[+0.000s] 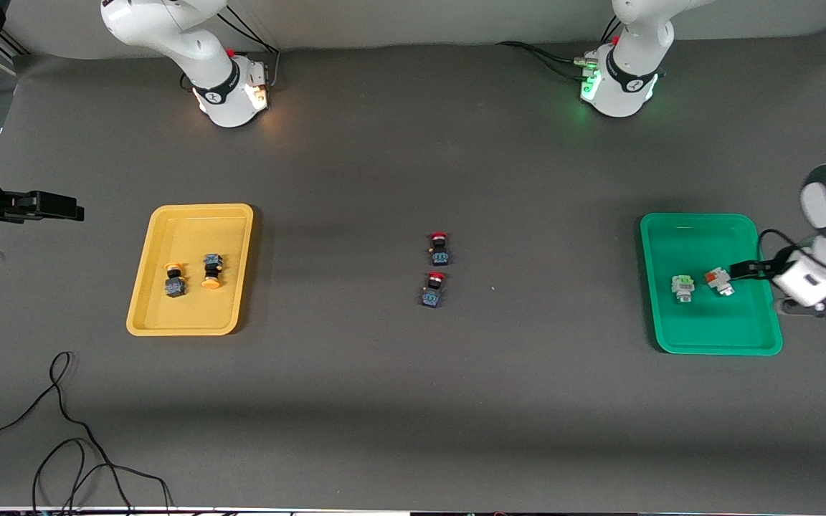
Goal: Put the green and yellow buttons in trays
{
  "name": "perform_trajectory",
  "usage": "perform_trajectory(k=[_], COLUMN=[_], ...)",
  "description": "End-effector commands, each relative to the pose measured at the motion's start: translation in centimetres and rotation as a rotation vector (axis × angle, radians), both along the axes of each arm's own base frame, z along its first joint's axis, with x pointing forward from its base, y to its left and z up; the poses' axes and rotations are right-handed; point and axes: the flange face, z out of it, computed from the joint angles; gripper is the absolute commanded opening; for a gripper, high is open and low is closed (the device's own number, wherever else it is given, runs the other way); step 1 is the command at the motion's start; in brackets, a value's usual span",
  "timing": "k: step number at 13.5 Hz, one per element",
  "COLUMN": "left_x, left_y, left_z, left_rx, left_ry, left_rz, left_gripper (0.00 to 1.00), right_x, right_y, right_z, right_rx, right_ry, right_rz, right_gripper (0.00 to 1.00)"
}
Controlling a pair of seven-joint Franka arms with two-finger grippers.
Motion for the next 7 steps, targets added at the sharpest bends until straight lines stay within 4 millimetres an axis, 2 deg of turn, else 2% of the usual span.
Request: perform_trajectory(k=[1,4,6,7], left_x=[0.9,0.3,-0.7,-1.3], left_y=[-1.8,-4.8,-7.4,-8.4], left_z=[8.8,16.7,20.6,22.0], left_rx=[0.02,0.028,0.032,0.03], left_ry=[0.024,0.032,0.013,0.006], left_rz=[-0.031,-0.047,-0.065,-0.056], left_gripper=[0.96,0.99,0.99,0.99], right_x=[-1.1,-2.3,-3.2,-3.7], right_y=[-0.1,-0.8,-0.8,-0.6], right_z=[1.7,1.7,1.7,1.8], right_rx=[0.005,0.019,0.028,0.031], right_ry=[-0.011,-0.012,-0.035,-0.056], right_rz=[-0.022,-0.021,-0.008,0.0], right_gripper=[1.0,1.0,1.0,1.0])
